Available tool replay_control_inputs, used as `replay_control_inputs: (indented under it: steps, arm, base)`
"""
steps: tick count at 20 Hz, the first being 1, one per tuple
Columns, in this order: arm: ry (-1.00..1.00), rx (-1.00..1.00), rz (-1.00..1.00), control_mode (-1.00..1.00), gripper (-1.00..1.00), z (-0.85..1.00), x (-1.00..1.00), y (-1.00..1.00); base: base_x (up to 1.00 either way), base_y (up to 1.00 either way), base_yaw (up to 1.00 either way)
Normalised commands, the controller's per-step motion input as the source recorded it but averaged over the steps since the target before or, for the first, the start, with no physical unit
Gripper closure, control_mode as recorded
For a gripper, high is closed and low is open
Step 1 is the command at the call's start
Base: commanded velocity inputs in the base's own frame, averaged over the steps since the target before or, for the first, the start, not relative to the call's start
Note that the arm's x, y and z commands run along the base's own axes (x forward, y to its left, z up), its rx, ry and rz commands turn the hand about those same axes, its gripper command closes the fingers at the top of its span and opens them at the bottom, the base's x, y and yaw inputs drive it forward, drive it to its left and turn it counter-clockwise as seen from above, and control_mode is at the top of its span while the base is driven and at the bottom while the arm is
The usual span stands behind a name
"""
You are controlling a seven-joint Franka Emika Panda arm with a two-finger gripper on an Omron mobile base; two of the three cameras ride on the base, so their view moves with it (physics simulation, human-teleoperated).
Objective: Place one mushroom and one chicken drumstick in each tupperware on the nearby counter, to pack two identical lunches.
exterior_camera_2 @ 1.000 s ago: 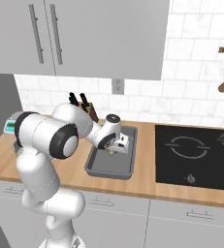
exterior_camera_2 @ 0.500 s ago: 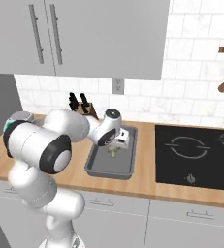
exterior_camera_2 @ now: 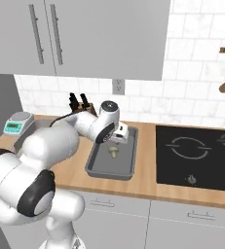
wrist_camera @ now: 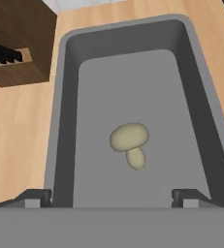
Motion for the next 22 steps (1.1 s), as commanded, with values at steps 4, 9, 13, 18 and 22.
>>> replay_control_inputs:
  steps: [4,9,13,18,22]
  arm:
    - [-0.06,0.00,0.00,-1.00,-1.00,0.00,-0.98,0.00]
    - [-0.05,0.00,0.00,-1.00,-1.00,0.04,-0.92,0.06]
    - [0.00,0.00,0.00,-1.00,-1.00,0.23,-0.50,0.34]
    - [0.00,0.02,0.00,-1.00,-1.00,0.45,-0.11,0.39]
    - [0.07,0.03,0.00,-1.00,-1.00,0.40,0.01,0.31]
  base:
    - [0.00,0.00,0.00]
    - [0.00,0.00,0.00]
    - [0.00,0.00,0.00]
    - [0.00,0.00,0.00]
    - [0.00,0.00,0.00]
